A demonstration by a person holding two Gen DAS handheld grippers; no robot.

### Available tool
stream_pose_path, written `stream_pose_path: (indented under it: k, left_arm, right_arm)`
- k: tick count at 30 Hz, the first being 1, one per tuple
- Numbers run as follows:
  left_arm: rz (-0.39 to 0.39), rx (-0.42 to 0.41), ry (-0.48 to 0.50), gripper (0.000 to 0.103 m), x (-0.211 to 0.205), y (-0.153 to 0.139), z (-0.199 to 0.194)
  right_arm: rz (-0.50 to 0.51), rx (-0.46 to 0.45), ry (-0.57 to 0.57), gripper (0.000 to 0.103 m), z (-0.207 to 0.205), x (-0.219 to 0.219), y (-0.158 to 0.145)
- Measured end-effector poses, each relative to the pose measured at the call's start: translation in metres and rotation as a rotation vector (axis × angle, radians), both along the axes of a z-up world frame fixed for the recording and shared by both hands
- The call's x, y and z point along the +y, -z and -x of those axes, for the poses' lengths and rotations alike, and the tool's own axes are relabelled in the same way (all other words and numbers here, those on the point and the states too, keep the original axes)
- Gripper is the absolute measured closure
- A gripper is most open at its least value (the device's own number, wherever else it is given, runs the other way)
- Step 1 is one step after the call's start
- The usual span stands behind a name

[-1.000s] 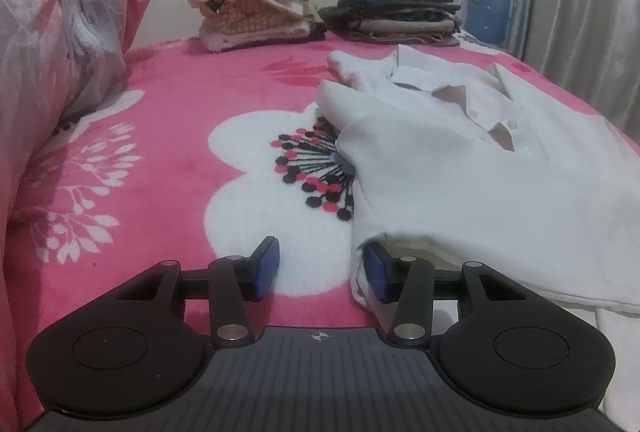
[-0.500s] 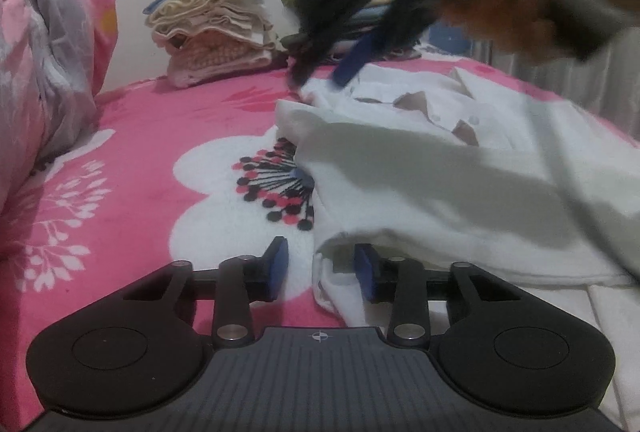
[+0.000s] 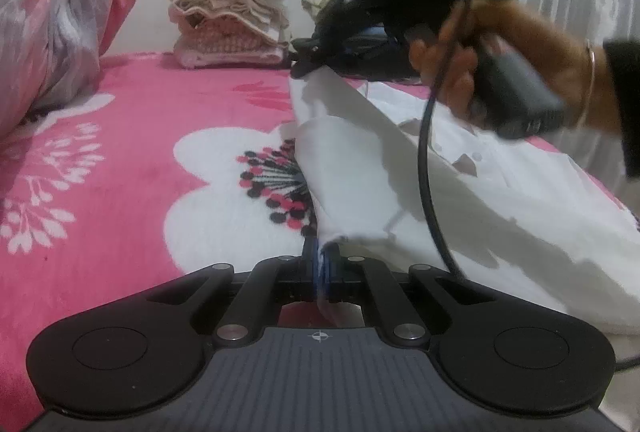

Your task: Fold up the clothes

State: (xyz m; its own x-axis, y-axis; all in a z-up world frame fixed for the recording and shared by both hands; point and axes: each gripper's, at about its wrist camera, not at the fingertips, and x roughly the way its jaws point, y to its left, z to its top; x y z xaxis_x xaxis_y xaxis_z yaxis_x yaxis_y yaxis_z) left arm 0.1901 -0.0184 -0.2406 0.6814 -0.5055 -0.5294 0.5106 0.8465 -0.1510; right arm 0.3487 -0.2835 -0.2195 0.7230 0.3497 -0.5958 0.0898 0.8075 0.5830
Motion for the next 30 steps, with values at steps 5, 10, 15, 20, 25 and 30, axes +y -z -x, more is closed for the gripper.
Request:
stream_pose_path:
  k: [5,10,15,20,25,30]
  left_arm:
    - [-0.006,0.018,-0.011,0.102,0.004,-0.001,0.005]
    - [-0.009,0.046,-0.026,0.102,0.01,-0.001,0.008]
    - [-0.016,0.062,-0.026,0.102,0.011,-0.001,0.006]
    - [-0.014,0.078,-0.016,0.1,0.015,-0.001,0.005]
    - [0.016,0.111,-0.049,0.094,0.026,-0.007,0.004]
    - [0.066,0.079,-0.116,0.087,0.035,-0.023,0.002]
  right_arm:
    - [-0.076,-0.044,-0.002,0.1,-0.004,-0.001,0.025]
    - [-0.061,-0.007,-0.043,0.099,-0.031,0.019,0.052]
    - [-0.178,0.02,-0.004,0.098,-0.045,0.009,0.067]
    - [-0.355,0.065,0.076,0.075,-0.051,-0.023,0.069]
    - [-0.412,-0.073,0.123,0.074,-0.009,-0.068,0.019]
    - [-0.304,-0.156,0.099,0.074,0.085,-0.119,-0.044]
